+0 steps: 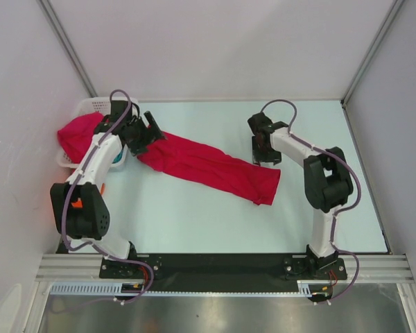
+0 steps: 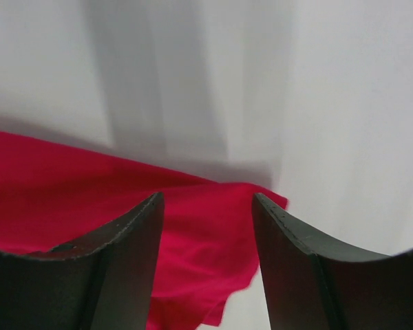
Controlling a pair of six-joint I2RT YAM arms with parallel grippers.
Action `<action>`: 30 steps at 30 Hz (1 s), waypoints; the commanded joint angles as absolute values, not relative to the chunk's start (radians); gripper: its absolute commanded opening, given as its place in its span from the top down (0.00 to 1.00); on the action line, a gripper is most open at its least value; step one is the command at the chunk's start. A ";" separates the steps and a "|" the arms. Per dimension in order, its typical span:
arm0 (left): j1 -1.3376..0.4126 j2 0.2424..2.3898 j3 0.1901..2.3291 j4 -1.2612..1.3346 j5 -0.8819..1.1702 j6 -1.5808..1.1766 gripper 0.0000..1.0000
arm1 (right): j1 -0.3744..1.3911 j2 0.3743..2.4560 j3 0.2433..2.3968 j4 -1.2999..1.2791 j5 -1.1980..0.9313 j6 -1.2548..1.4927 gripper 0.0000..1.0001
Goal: Fold and stack the t-shirts
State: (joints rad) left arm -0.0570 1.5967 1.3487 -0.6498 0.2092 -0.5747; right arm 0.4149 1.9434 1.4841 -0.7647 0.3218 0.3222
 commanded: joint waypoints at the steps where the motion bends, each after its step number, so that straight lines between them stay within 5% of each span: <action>1: -0.048 1.522 1.358 -0.683 0.199 -0.571 0.11 | 0.442 2.000 1.662 -0.718 0.250 0.288 0.40; 11: -0.067 1.382 1.197 -0.670 0.215 -0.561 0.11 | 0.529 2.207 1.977 -0.793 0.173 0.270 0.39; 27: -0.077 1.354 1.080 -0.637 0.229 -0.551 0.11 | 0.594 2.411 2.143 -0.819 0.086 0.261 0.37; 30: -0.077 1.364 1.080 -0.627 0.236 -0.552 0.11 | 0.594 2.410 2.131 -0.810 0.080 0.255 0.53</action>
State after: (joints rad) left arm -0.0700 1.3849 1.0859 -0.6632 0.2153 -0.5671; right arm 0.5938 2.4126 2.0953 -0.8104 0.1043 0.2722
